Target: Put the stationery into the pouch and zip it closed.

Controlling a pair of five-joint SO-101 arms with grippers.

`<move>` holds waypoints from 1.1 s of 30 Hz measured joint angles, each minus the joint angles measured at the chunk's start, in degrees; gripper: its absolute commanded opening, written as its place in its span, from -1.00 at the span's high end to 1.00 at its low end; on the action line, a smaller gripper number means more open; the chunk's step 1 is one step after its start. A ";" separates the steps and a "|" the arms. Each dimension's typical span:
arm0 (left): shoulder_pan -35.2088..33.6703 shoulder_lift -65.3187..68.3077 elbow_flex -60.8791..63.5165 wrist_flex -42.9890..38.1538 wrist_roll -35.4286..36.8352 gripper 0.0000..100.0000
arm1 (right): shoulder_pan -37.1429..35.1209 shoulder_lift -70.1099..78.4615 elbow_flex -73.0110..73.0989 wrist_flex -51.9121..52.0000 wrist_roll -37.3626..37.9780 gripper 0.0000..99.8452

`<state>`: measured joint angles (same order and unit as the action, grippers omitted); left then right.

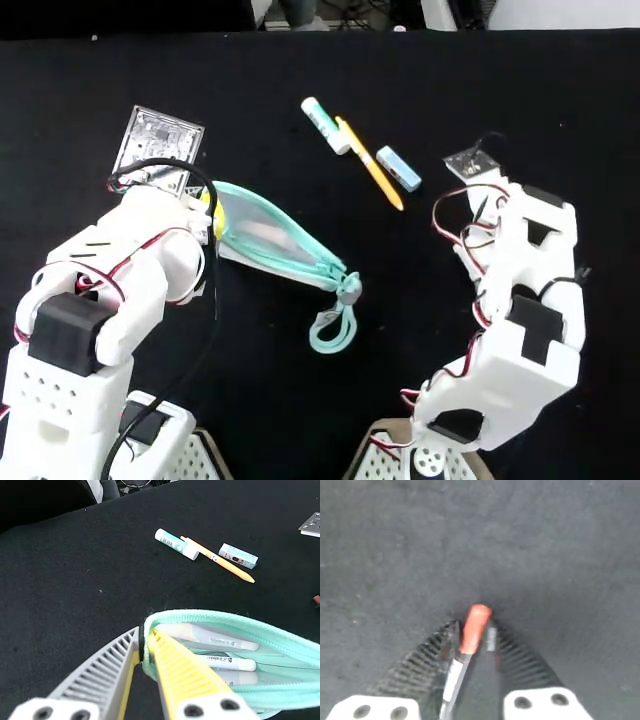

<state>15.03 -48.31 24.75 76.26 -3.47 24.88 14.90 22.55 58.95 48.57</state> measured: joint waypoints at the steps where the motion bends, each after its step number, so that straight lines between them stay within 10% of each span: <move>1: 0.00 0.00 0.00 0.00 0.00 0.94 | 0.00 0.00 0.00 -0.09 0.00 0.98; 16: 0.00 0.00 0.00 0.00 0.00 0.94 | 1.58 -45.27 12.04 3.34 -9.49 0.98; 26: 0.00 0.00 0.00 0.00 0.00 0.94 | -17.05 -90.46 14.24 3.60 -36.48 0.97; 33: 0.00 0.00 0.00 0.00 0.44 0.94 | -35.87 -96.26 9.76 3.60 -46.86 0.97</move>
<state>15.03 -48.31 24.75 76.26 -3.03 -10.99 -81.36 32.31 62.55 1.71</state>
